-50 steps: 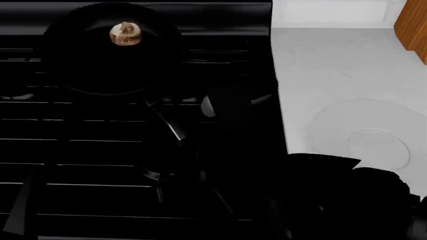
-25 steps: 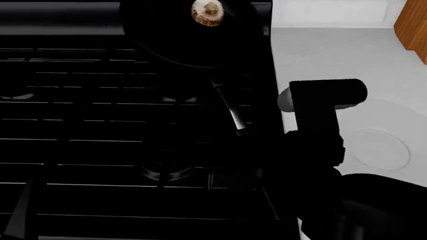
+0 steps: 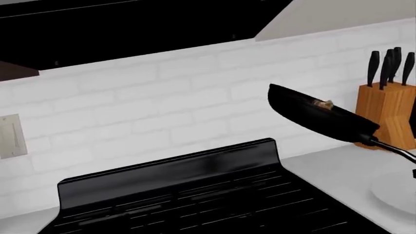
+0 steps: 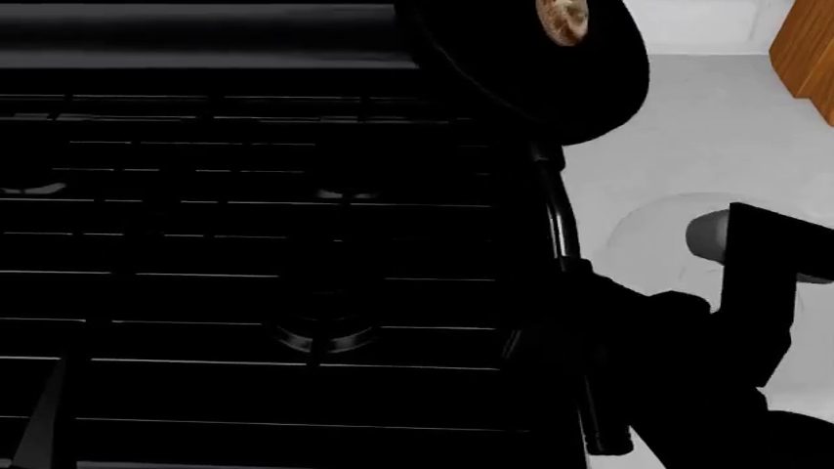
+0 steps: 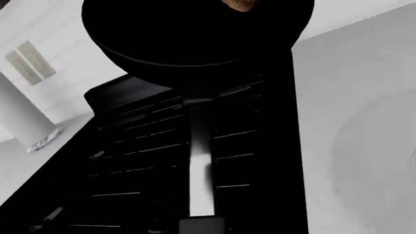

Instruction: Pick up the pan and dump the vegetables in it onto the plate. Then return the pan to the stove.

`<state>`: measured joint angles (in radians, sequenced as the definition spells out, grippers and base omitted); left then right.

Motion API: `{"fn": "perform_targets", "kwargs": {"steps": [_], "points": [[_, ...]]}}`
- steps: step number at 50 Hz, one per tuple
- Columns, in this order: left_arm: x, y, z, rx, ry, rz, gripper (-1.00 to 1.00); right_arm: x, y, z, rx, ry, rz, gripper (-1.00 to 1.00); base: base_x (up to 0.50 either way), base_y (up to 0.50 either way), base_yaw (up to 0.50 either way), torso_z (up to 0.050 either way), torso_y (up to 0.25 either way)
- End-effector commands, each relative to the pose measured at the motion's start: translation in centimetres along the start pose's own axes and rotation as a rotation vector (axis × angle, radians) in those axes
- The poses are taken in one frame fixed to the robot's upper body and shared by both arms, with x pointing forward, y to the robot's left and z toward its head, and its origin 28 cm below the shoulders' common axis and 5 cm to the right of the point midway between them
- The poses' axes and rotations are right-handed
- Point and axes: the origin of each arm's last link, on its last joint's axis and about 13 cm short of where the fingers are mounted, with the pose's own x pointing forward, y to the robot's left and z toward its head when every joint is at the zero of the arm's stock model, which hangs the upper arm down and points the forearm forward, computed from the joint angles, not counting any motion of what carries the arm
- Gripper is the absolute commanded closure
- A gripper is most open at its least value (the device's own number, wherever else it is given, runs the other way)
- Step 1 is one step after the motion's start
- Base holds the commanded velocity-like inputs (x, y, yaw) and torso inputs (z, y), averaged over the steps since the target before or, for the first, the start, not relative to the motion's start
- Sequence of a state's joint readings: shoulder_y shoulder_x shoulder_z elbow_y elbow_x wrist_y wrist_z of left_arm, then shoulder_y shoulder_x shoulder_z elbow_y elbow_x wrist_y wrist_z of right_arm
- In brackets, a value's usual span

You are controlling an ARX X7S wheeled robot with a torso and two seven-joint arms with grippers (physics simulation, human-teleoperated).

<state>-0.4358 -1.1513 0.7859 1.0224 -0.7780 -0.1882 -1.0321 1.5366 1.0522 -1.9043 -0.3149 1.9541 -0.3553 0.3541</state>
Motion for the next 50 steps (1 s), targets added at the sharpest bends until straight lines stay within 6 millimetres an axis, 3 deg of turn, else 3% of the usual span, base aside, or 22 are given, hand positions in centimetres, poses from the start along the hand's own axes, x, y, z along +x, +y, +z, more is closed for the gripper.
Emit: {"fn": "perform_targets", "kwargs": {"steps": [1,18,25,39,46,50], "points": [[0.0,0.0,0.1,0.003,0.000,-0.001,-1.00,0.0,0.4,0.9,0.018,-0.218,0.164,1.00,0.00,0.00,0.00,0.000,0.000],[0.0,-0.1,0.1,-0.002,-0.003,-0.007,-1.00,0.2,0.8,-0.2,0.078,-0.248,0.226,1.00,0.00,0.00,0.00,0.001,0.003],[-0.4,-0.3,0.6,0.005,-0.034,-0.028,-1.00,1.8,-0.5,-2.3,0.167,-0.222,0.225,1.00,0.00,0.00,0.00,0.000,0.001],[-0.6,-0.5,0.7,0.004,-0.025,-0.037,-1.00,2.3,-1.4,-4.0,0.327,-0.347,0.329,1.00,0.00,0.00,0.00,0.001,0.003],[-0.7,-0.7,0.6,-0.015,-0.013,-0.053,-1.00,2.0,-1.0,-3.4,0.360,-0.410,0.401,1.00,0.00,0.00,0.00,0.001,0.003],[-0.9,-0.8,0.7,-0.017,-0.023,-0.065,-1.00,2.4,-1.3,-4.2,0.407,-0.427,0.420,1.00,0.00,0.00,0.00,0.000,0.003]]}}
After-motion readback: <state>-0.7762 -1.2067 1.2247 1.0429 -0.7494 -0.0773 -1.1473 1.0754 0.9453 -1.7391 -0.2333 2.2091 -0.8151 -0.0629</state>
